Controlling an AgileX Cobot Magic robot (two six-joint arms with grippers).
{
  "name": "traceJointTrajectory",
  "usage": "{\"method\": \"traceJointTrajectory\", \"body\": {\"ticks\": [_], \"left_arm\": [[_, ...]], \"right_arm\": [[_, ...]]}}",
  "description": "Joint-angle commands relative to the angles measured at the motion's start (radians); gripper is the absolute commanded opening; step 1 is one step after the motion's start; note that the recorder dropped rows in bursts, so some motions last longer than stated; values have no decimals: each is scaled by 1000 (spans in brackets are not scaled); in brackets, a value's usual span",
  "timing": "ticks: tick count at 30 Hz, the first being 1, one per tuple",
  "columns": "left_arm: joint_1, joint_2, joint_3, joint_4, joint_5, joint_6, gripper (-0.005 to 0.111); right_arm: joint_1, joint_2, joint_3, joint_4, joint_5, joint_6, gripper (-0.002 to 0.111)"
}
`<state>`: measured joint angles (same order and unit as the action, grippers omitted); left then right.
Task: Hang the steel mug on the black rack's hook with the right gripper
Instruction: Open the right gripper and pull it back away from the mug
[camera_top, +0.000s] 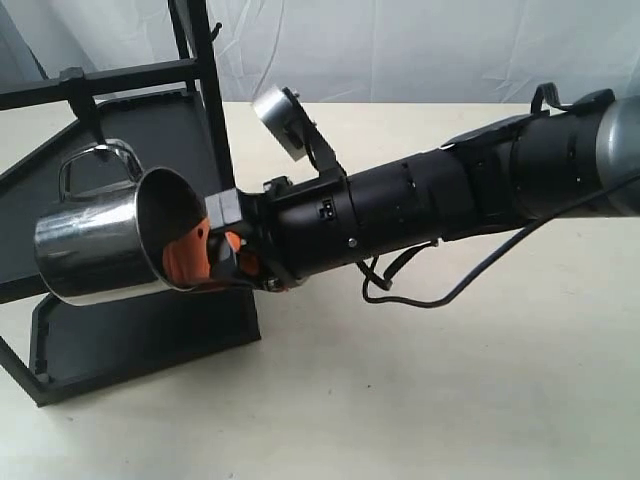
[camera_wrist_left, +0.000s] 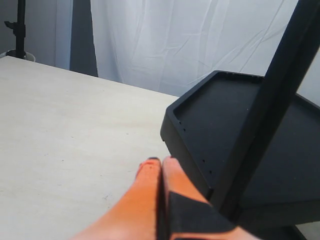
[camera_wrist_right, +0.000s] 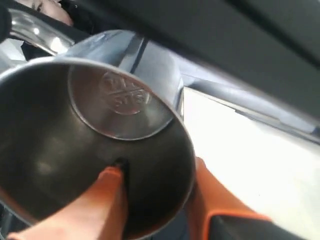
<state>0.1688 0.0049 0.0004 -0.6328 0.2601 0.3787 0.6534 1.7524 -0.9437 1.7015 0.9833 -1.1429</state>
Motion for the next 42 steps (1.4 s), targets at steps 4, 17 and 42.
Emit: {"method": "traceJointTrajectory", "body": {"ticks": [4,17,42], "left_arm": [[0,-5,0,-2,-5,2,2],[0,-5,0,1,-5,2,2],[0,-5,0,1,-5,2,2]], "right_arm": [[-82,-39,0,-57,21,31,36],[-95,-52,0,-105,42,49,36],[-234,-117,0,-221,152,89,35]]}}
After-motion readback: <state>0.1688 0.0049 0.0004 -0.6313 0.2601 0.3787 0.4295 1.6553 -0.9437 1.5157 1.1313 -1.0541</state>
